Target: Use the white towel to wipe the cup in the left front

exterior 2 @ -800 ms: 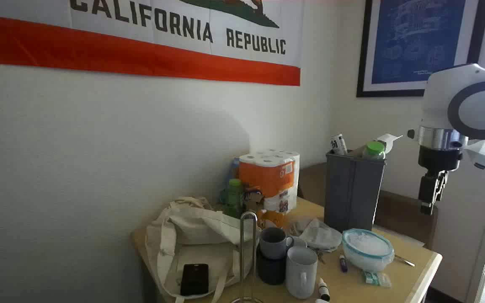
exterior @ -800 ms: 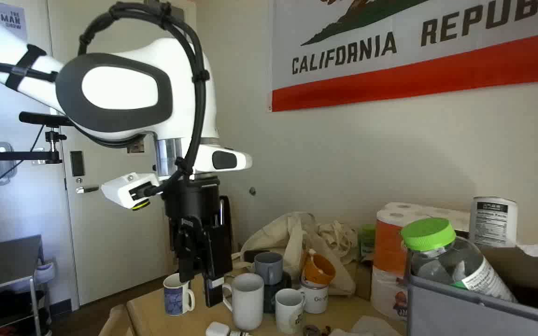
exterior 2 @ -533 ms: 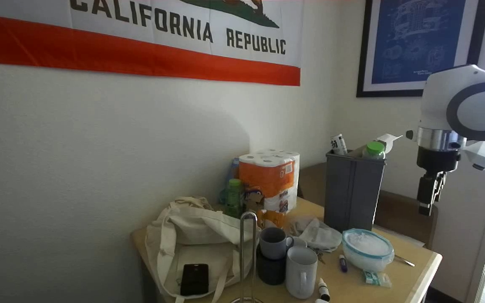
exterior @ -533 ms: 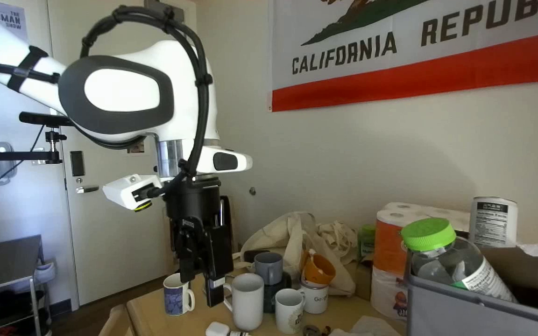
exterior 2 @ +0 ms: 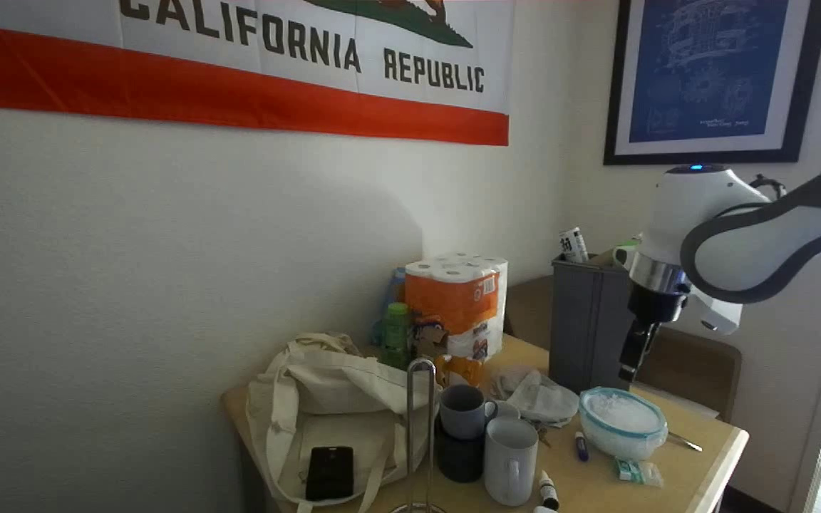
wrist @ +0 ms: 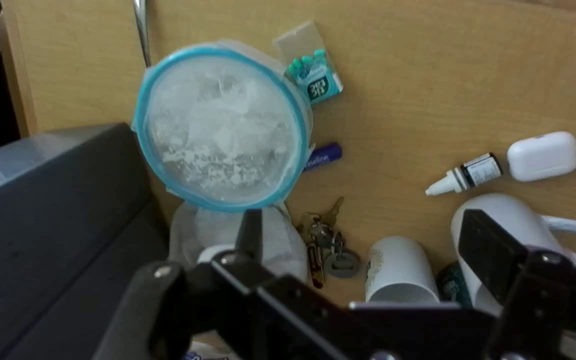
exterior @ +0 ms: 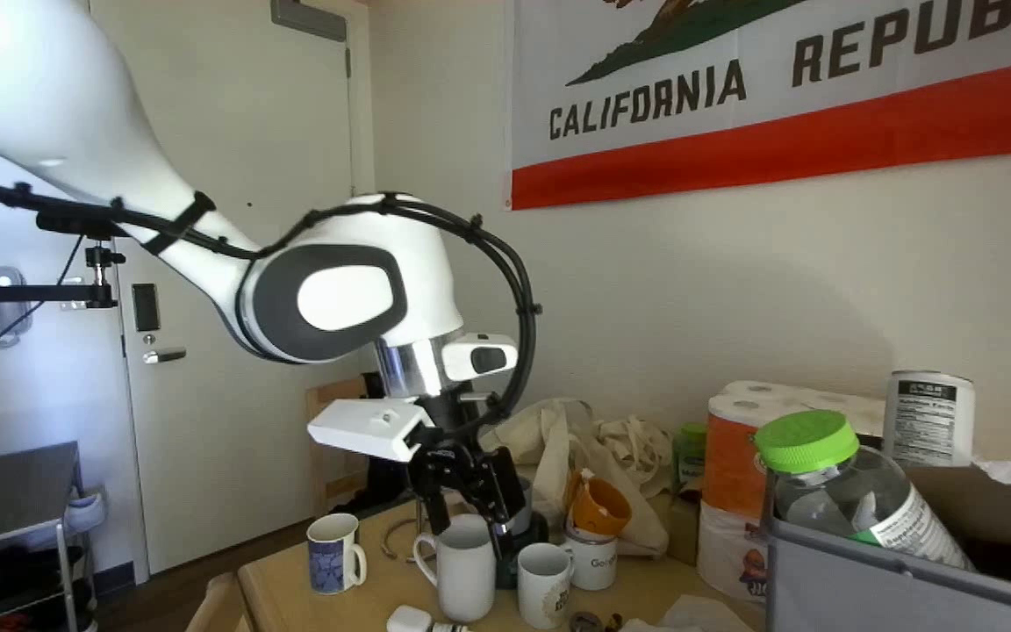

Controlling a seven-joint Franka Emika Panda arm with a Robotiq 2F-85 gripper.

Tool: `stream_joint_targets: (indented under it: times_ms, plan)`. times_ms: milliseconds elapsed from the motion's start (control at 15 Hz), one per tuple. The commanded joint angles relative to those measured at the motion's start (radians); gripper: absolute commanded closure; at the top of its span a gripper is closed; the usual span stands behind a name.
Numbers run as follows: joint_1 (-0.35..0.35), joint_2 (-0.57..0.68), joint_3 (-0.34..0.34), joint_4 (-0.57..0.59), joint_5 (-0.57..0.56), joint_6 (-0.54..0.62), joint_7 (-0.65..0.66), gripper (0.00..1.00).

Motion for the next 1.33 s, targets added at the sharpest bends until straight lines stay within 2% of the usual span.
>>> stream_joint_targets:
  times_ms: [0,267,400,467,533,733,1133,1267]
  plan:
    - [-0.025,0.208,0.013,0.133,-0.082,0.149,0.021,0.00]
    - [-0.021,0.392,-0.027,0.275,-0.188,0.279,0.072,0.00]
    - [-0.008,0.461,-0.051,0.341,-0.197,0.287,0.089,0.00]
    - [-0.007,0.444,-0.042,0.352,-0.163,0.247,0.069,0.00]
    - [-0.015,0.427,-0.039,0.300,-0.160,0.273,0.044,0.00]
    - [-0.014,0.454,-0.040,0.344,-0.158,0.270,0.043,0.00]
    - [-0.012,0.454,-0.039,0.348,-0.159,0.269,0.044,0.00]
    - [-0.018,0.513,-0.030,0.390,-0.146,0.280,0.030,0.00]
